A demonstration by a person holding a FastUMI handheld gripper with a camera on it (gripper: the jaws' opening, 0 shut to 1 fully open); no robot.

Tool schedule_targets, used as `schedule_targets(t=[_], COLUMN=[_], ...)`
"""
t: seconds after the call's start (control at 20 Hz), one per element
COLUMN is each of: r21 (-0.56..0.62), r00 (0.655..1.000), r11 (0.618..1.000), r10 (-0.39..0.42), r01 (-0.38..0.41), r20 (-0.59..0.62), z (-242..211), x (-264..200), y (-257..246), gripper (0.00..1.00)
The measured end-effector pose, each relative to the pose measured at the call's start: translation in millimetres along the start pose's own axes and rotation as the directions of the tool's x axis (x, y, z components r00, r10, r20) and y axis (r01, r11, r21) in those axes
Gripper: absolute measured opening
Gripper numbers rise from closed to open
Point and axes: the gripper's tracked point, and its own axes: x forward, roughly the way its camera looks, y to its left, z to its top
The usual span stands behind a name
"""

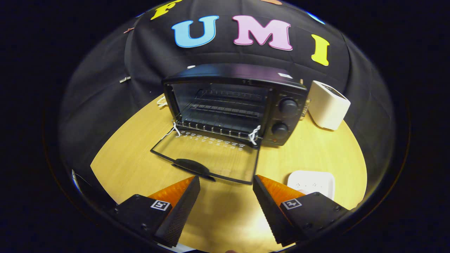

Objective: Open the toaster oven, put the food inside, and close the toaster oven door.

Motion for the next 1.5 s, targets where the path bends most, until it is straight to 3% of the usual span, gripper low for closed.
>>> schedule_targets(t=[0.3,0.55,0.85,1.3,1.35,1.45,1.5], r21=[0.032,0.097,0.144,0.217,0.216,0.184,0.180], r00=[0.997,0.979,0.957,0.924,0.923,0.925,0.923], r11=[0.997,0.979,0.968,0.955,0.958,0.965,0.968], r10=[-0.067,-0.168,-0.166,-0.111,-0.101,-0.111,-0.098], r01=[0.068,0.179,0.204,0.201,0.191,0.189,0.175], r20=[-0.025,-0.117,-0.236,-0.365,-0.371,-0.364,-0.371], z=[8.5,-20.9,-64.9,-116.5,-119.5,-121.0,-121.0], x=[-33.0,-31.9,-27.2,-3.7,-1.1,3.1,1.7], y=[-107.5,-191.6,-236.4,-261.1,-260.3,-265.4,-262.3], gripper=[0.99,0.99,0.99,0.97,0.94,0.80,0.67])
